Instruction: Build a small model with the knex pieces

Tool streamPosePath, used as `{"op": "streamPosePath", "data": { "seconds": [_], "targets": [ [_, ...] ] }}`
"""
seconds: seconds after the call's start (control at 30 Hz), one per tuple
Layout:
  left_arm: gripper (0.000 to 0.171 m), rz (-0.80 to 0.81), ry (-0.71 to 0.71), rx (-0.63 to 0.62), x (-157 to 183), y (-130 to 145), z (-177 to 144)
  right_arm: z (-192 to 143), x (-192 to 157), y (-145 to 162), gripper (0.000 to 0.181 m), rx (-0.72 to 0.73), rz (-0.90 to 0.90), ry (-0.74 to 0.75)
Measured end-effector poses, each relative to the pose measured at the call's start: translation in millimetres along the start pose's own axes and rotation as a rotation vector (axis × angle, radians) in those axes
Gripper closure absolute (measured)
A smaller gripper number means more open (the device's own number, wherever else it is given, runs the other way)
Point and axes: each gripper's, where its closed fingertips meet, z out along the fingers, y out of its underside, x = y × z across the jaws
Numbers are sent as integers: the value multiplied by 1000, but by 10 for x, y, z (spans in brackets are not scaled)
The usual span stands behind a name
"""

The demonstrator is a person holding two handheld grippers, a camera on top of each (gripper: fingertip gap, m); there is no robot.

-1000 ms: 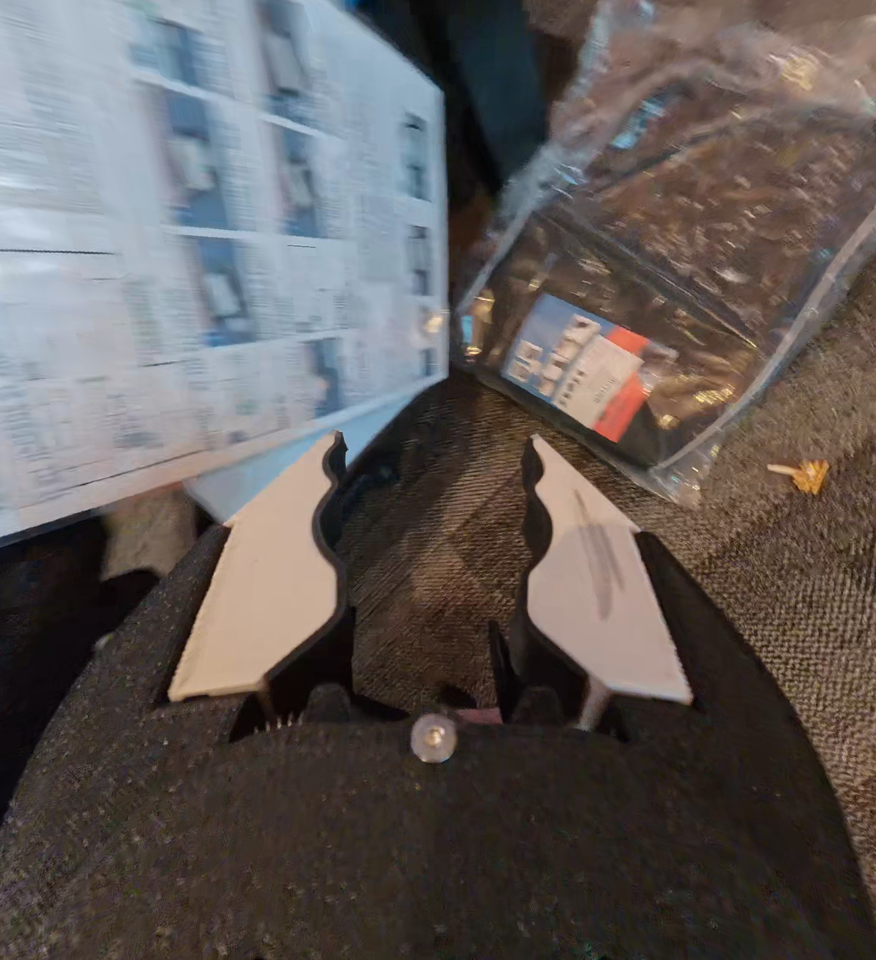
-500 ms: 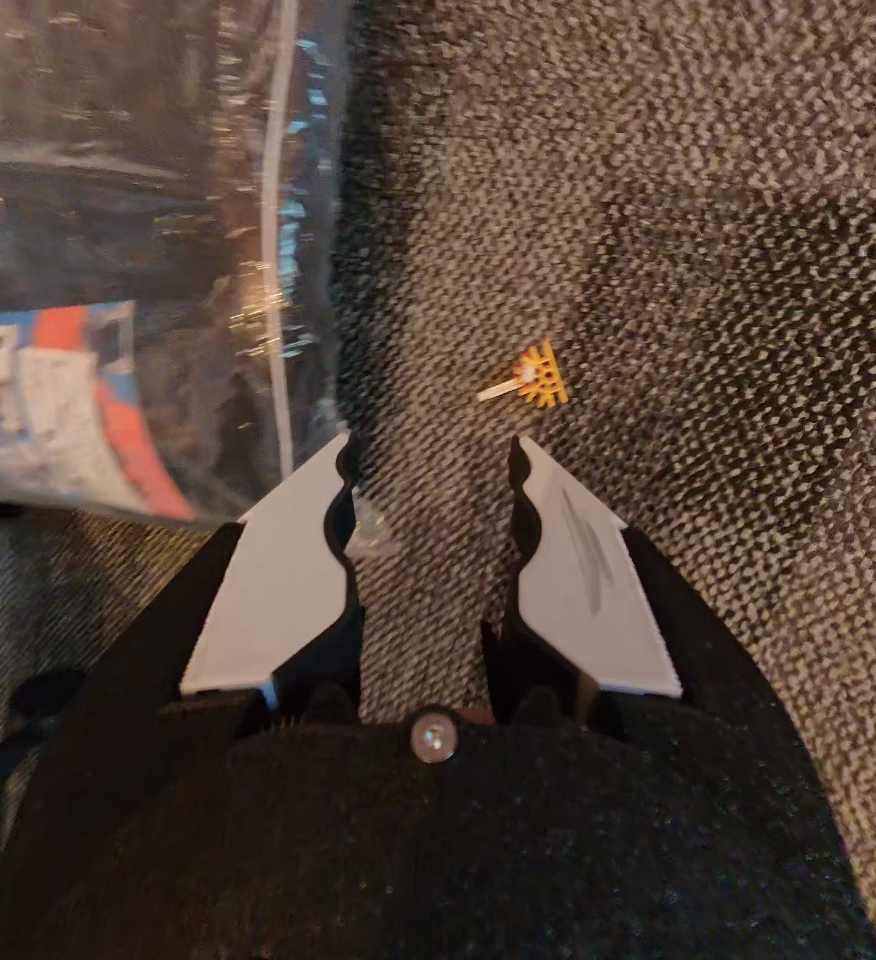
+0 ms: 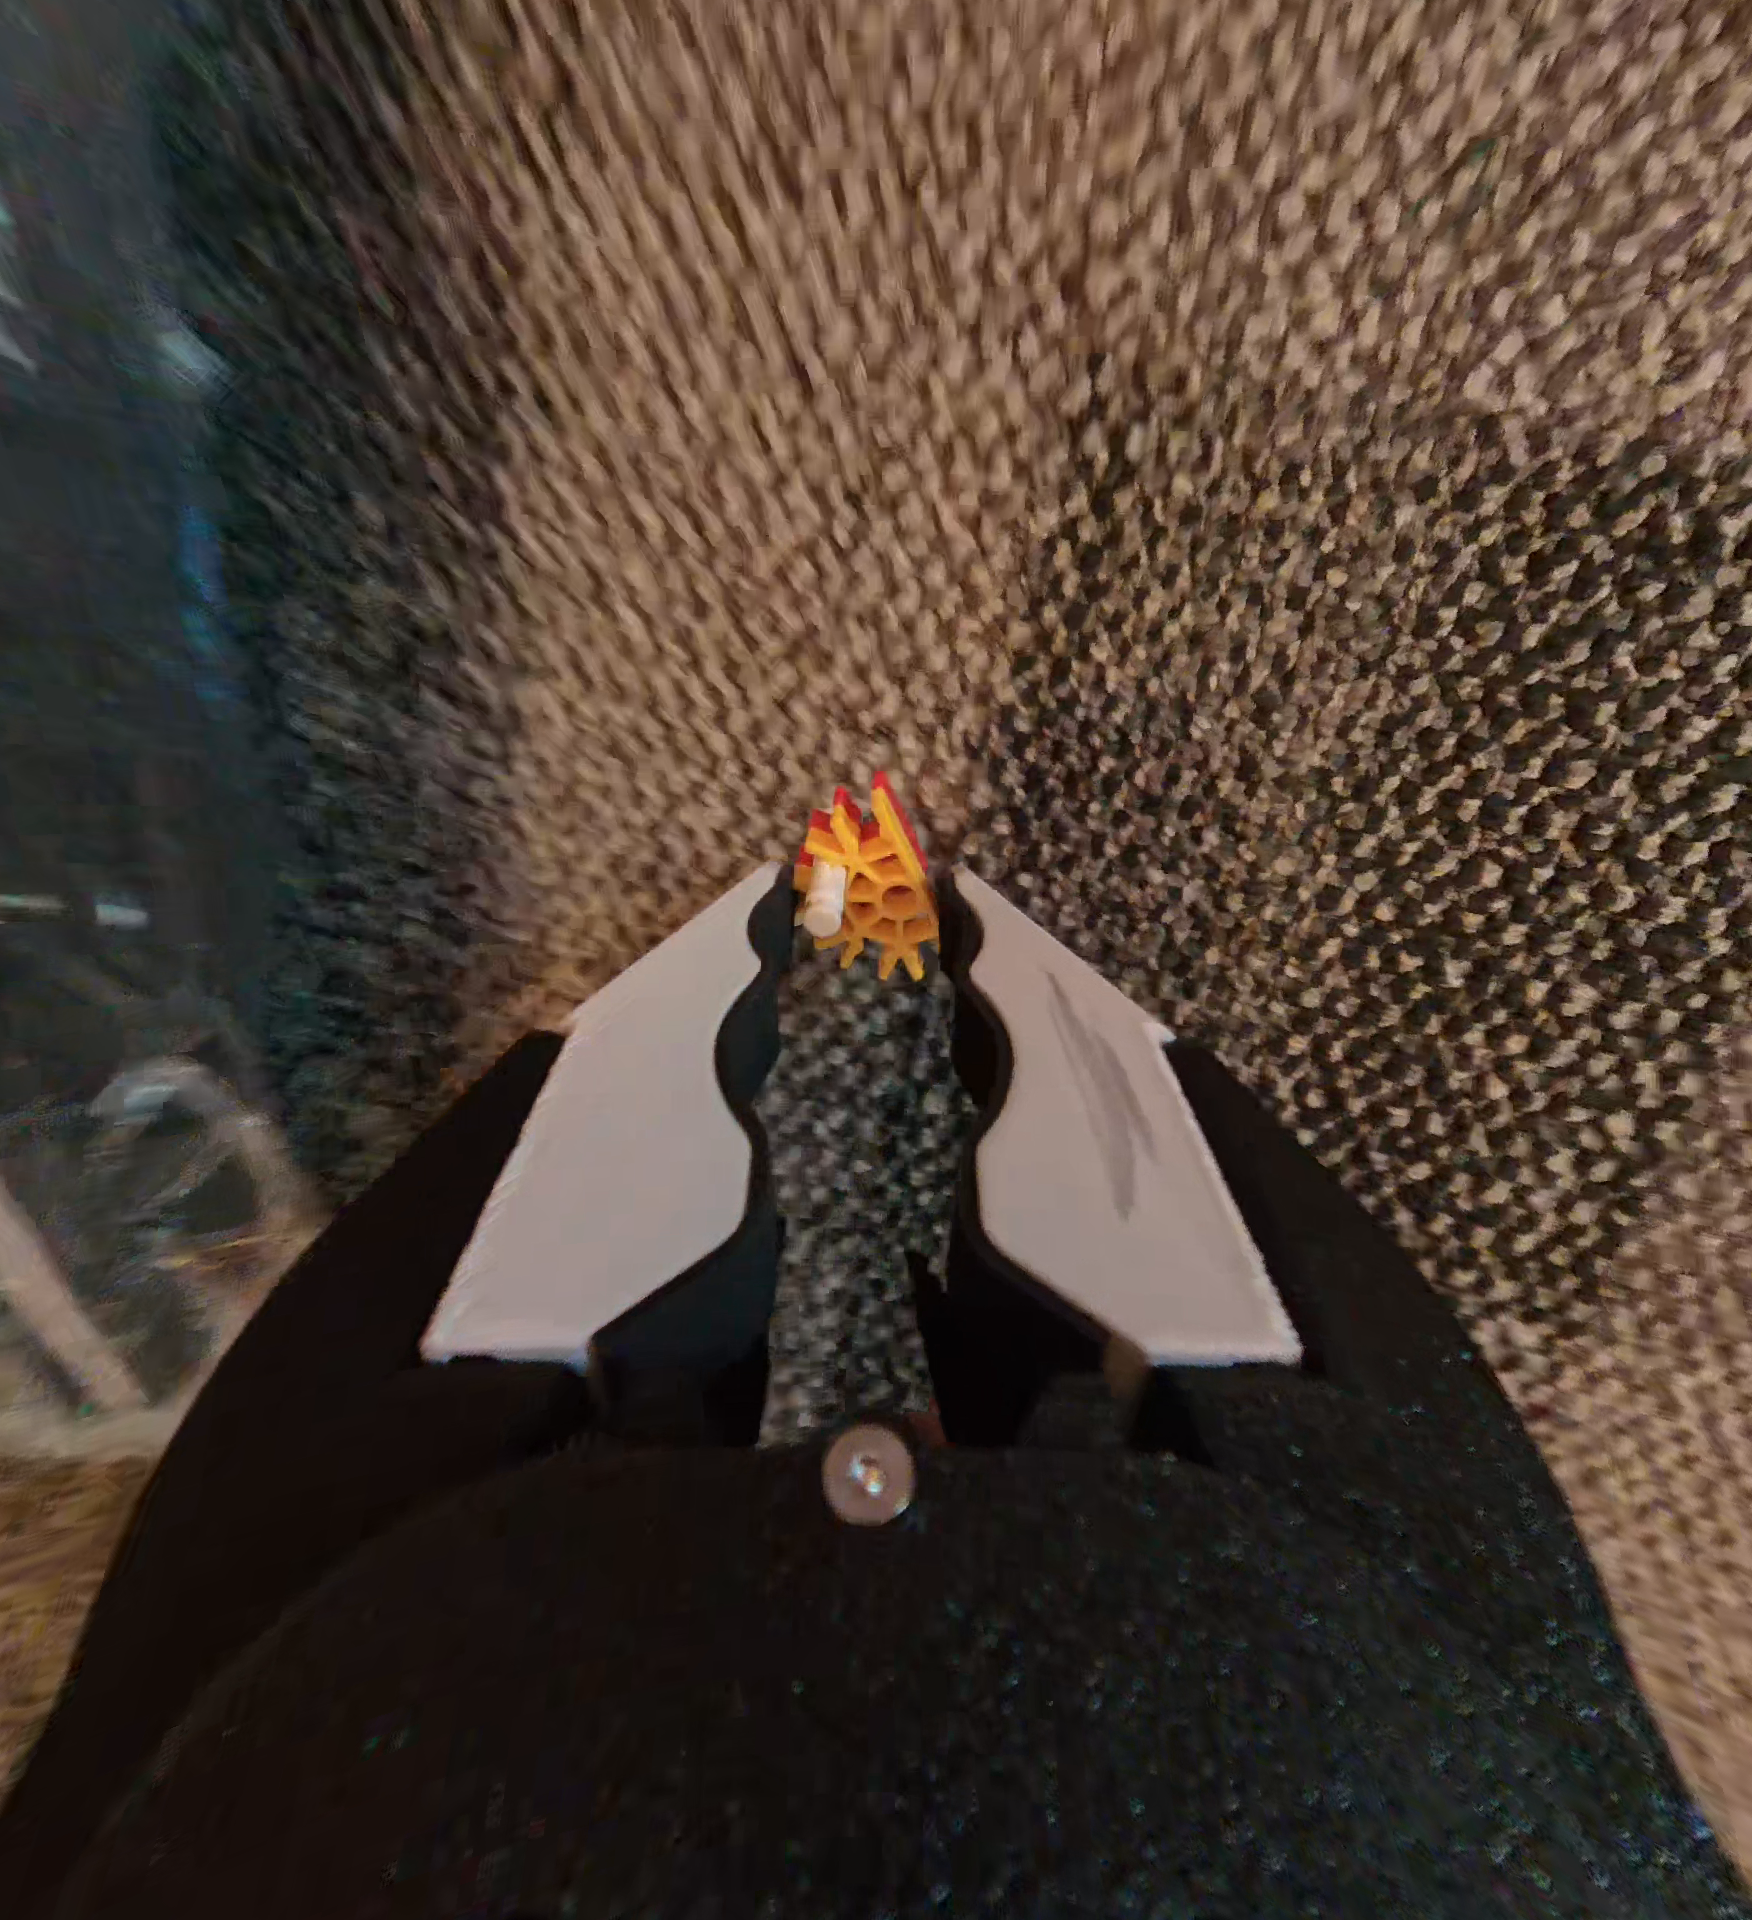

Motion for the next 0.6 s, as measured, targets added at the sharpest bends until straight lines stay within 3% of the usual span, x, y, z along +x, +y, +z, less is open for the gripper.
{"op": "streamPosePath", "data": {
  "seconds": [0.1,0.2,0.3,0.47,0.6],
  "targets": [
    [169,1,-8,4,-9,-6,-5,-640,-509,-529,154,235,205,-381],
    [168,2,-19,6,-22,-10,-11,-1902,-1020,-1214,154,505,350,-815],
    [166,4,-36,12,-43,-19,-23,-3141,-1442,-1636,154,653,314,-1092],
    [162,-2,-69,32,-91,-47,-56,-4896,-2185,-2201,154,833,144,-1317],
    [162,-19,-101,53,-147,-71,-93,-6189,-3004,-2568,154,961,-55,-1340]
  ]
}}
